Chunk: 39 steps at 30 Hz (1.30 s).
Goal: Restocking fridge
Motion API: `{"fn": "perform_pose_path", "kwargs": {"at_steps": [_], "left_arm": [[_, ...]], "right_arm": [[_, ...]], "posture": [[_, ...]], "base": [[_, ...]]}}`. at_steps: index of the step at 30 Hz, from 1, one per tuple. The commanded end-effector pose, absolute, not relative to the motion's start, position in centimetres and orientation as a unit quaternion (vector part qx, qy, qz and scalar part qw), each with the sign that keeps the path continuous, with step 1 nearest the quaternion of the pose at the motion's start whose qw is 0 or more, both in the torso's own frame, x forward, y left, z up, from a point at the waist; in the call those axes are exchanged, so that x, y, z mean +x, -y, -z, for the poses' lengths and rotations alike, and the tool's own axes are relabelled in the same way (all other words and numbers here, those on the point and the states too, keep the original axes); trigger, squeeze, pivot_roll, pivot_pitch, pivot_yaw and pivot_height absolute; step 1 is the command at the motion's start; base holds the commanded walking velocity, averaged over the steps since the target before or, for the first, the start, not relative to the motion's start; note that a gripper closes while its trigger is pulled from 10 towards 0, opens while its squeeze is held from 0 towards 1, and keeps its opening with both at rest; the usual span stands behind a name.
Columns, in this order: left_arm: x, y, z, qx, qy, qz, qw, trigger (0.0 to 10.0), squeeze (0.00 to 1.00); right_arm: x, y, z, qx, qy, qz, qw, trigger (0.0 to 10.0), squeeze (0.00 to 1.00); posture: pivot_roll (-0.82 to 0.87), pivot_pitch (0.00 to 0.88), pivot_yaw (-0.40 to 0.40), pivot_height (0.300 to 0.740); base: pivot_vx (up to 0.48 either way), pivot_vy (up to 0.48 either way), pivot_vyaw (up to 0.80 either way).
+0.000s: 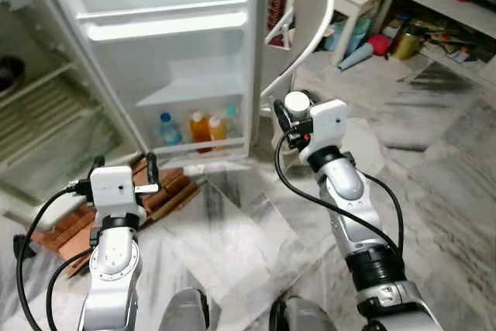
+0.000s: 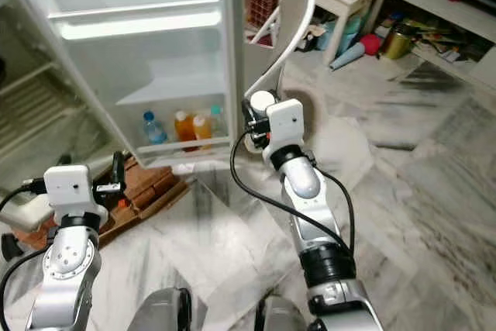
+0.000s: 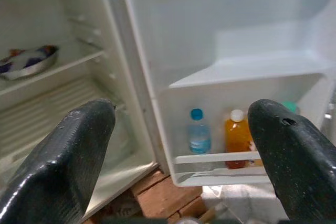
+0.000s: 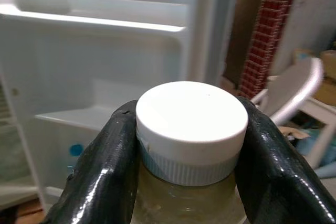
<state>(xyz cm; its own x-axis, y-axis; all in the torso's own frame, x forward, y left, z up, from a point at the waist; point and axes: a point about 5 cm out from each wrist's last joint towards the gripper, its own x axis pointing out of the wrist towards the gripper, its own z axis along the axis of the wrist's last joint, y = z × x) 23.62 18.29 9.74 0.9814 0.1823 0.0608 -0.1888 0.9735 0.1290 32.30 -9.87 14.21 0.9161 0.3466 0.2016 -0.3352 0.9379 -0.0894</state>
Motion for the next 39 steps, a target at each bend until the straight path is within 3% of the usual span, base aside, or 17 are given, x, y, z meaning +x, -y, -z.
{"fn": "perform_pose_path", "kwargs": {"at_steps": [1, 5, 17, 28, 35, 39], "left_arm": [[23.4, -18.8, -9.8, 0.075, 0.021, -0.103, 0.992, 10.0, 0.00], [23.6, -18.9, -9.9, 0.074, 0.022, -0.104, 0.992, 10.0, 0.00], [24.0, -16.0, -9.3, 0.074, 0.013, -0.026, 0.997, 10.0, 0.00], [23.5, -16.2, -8.8, 0.068, 0.000, -0.035, 0.997, 10.0, 0.00], [23.7, -16.2, -9.0, 0.074, 0.006, -0.036, 0.997, 10.0, 0.00], [23.5, -16.6, -9.0, 0.076, 0.004, -0.045, 0.996, 10.0, 0.00]], "right_arm": [[32.6, 9.3, -15.5, -0.022, 0.137, -0.178, 0.974, 10.0, 0.00], [32.5, 8.8, -15.7, -0.025, 0.143, -0.195, 0.970, 10.0, 0.00], [32.6, 9.2, -16.1, -0.029, 0.155, -0.193, 0.968, 10.0, 0.00], [32.4, 8.6, -15.8, -0.029, 0.150, -0.247, 0.957, 10.0, 0.00], [33.7, 8.7, -17.7, -0.039, 0.178, -0.260, 0.948, 10.0, 0.00], [33.8, 9.3, -18.0, -0.045, 0.184, -0.251, 0.949, 10.0, 0.00]], "posture": [[0.15, 0.134, -0.045, 0.740], [0.15, 0.132, -0.049, 0.740], [0.14, 0.106, -0.011, 0.740], [0.16, 0.101, -0.037, 0.740], [0.16, 0.094, -0.047, 0.740], [0.16, 0.084, -0.044, 0.740]], "base": [[0.307, 0.000, 0.56], [0.315, 0.000, 0.55], [0.270, 0.000, 0.51], [0.000, 0.000, 0.08], [0.000, 0.000, 0.00], [0.260, 0.000, 0.69]]}}
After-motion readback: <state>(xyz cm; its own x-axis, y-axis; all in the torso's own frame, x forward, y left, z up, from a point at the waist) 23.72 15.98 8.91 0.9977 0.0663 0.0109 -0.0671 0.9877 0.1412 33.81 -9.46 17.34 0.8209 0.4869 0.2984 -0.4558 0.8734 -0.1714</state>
